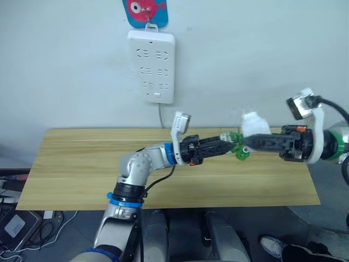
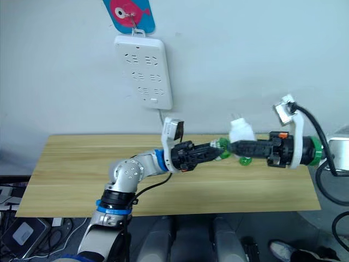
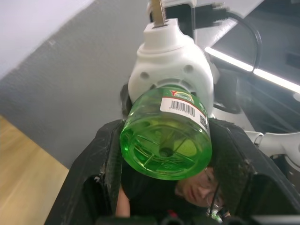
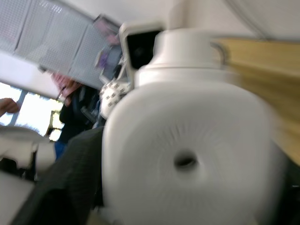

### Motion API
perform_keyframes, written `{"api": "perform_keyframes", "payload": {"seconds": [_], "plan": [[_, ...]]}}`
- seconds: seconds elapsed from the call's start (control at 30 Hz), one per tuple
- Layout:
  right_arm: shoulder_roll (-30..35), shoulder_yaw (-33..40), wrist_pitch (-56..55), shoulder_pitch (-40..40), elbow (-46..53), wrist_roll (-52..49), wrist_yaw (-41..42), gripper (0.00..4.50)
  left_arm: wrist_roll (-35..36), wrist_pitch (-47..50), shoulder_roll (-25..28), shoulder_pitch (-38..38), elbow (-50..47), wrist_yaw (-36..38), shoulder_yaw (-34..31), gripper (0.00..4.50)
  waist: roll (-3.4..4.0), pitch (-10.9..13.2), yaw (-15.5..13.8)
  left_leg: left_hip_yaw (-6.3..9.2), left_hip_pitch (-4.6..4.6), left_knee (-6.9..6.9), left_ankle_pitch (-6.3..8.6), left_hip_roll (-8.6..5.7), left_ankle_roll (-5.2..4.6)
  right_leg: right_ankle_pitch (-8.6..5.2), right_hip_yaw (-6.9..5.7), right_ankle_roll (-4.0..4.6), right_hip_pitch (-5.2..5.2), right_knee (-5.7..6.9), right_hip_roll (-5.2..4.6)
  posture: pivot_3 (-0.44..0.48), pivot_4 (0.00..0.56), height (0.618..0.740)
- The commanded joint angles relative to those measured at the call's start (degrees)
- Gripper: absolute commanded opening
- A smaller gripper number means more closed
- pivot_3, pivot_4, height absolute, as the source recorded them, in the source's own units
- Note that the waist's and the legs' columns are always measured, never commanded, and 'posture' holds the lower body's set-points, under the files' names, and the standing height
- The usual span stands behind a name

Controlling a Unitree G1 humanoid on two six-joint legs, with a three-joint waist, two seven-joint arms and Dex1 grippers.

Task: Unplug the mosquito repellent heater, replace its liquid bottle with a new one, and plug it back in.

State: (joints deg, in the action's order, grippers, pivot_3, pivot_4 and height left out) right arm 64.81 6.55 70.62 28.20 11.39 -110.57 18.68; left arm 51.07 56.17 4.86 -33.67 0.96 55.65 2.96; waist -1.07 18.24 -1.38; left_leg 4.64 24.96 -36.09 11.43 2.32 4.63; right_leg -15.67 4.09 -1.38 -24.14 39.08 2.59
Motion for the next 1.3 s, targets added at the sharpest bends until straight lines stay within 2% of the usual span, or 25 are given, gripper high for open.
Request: {"api": "perform_keyframes", "payload": {"seconds": [0.03, 0.23, 0.4, 0.5, 0.6, 0.7, 0.77, 0.9, 1.07, 1.2, 1.3], "plan": [[1.2, 1.2, 0.0, -0.6, 2.9, -2.4, 2.3, 4.46, 1.9, 0.6, -0.8, -0.8, -1.2, -1.0, -0.8, 2.41, 0.01, 0.0, 0.0, 0.00, -0.01, 0.00, 0.00, 0.00, 0.00, 0.00, 0.01, 0.00, 0.00, 0.01, 0.00, 0.117, 0.296, 0.740], [2.6, 1.1, -2.0, -9.5, 7.8, -2.4, 3.4, 4.46, 2.7, 0.7, -1.9, -3.2, 0.6, -1.3, -1.5, 2.41, 0.00, 0.0, -0.1, 0.01, -0.01, 0.00, 0.00, -0.01, 0.00, 0.00, -0.01, 0.00, 0.01, 0.01, 0.00, 0.117, 0.296, 0.740], [4.2, 2.1, -2.9, -12.9, 9.0, -2.4, 5.1, 4.46, 2.2, 0.5, -1.3, -3.7, 1.8, -0.7, -2.1, 2.41, 0.01, 0.0, 0.0, -0.02, -0.03, -0.04, -0.01, -0.02, 0.00, 0.04, 0.02, -0.07, 0.02, 0.01, -0.01, 0.117, 0.297, 0.740], [8.0, 5.4, -2.2, -19.3, 10.9, -2.4, 8.8, 4.46, 2.1, 0.3, -0.8, -3.9, 2.4, -0.5, -2.5, 2.41, 0.03, 0.0, 0.0, 0.00, -0.03, -0.04, -0.01, -0.01, 0.01, 0.04, 0.01, -0.07, 0.02, 0.04, 0.01, 0.116, 0.299, 0.740], [12.0, 14.6, 3.0, -30.2, 11.5, -2.4, 9.2, 4.46, 2.1, 0.4, -0.1, -3.9, 2.6, 0.1, -2.7, 2.41, 0.04, 0.0, -0.1, 0.00, 0.00, -0.02, -0.01, -0.05, 0.00, 0.04, 0.02, -0.08, 0.02, 0.00, -0.01, 0.117, 0.299, 0.740], [12.3, 22.3, 5.6, -36.2, 7.6, 1.1, 8.9, 3.90, 2.2, 0.9, 1.0, -3.7, 2.4, 1.0, -2.5, 2.41, -0.01, 0.0, -0.1, 0.00, 0.00, -0.05, 0.00, -0.05, 0.00, 0.04, 0.01, -0.08, 0.06, -0.03, -0.03, 0.115, 0.299, 0.740], [12.3, 23.6, 4.9, -35.1, 4.1, 7.1, 10.8, 3.24, 2.4, 1.4, 1.8, -3.7, 2.2, 1.8, -2.3, 2.41, -0.01, 0.0, 0.1, -0.02, -0.03, -0.10, -0.01, -0.08, 0.00, 0.07, 0.03, -0.14, 0.08, 0.00, -0.06, 0.109, 0.297, 0.740], [11.0, 17.1, 0.4, -24.7, -4.9, 18.7, 13.5, 1.78, 2.9, 3.1, 3.5, -3.5, 1.8, 3.8, -1.7, 2.41, 0.00, 0.0, 0.6, -0.07, -0.10, -0.20, -0.03, -0.06, 0.00, 0.20, 0.07, -0.25, 0.08, 0.02, -0.04, 0.103, 0.295, 0.740], [5.0, 8.7, -0.2, -11.1, -11.1, 28.2, 16.6, 0.02, 3.4, 4.4, 4.4, -3.9, 1.1, 5.0, -1.4, 2.41, 0.00, 0.0, 1.0, -0.05, -0.05, -0.19, -0.03, -0.06, -0.02, 0.24, 0.07, -0.27, 0.07, 0.00, -0.01, 0.109, 0.294, 0.740], [-0.8, 6.7, 2.3, -6.0, -11.4, 29.1, 16.5, 0.02, 3.3, 4.1, 4.5, -4.3, 1.4, 4.8, -1.3, 2.41, 0.01, 0.0, 0.9, -0.04, -0.04, -0.14, -0.03, -0.06, -0.02, 0.24, 0.06, -0.27, 0.06, 0.00, -0.03, 0.116, 0.294, 0.740], [-5.3, 7.4, 4.1, -4.4, -9.4, 24.9, 12.7, 0.02, 3.3, 4.2, 4.4, -4.3, 1.5, 4.5, -1.5, 2.41, 0.01, 0.0, 0.8, -0.03, -0.04, -0.05, -0.03, -0.06, -0.02, 0.24, 0.04, -0.26, 0.04, 0.00, -0.04, 0.119, 0.296, 0.740]]}}
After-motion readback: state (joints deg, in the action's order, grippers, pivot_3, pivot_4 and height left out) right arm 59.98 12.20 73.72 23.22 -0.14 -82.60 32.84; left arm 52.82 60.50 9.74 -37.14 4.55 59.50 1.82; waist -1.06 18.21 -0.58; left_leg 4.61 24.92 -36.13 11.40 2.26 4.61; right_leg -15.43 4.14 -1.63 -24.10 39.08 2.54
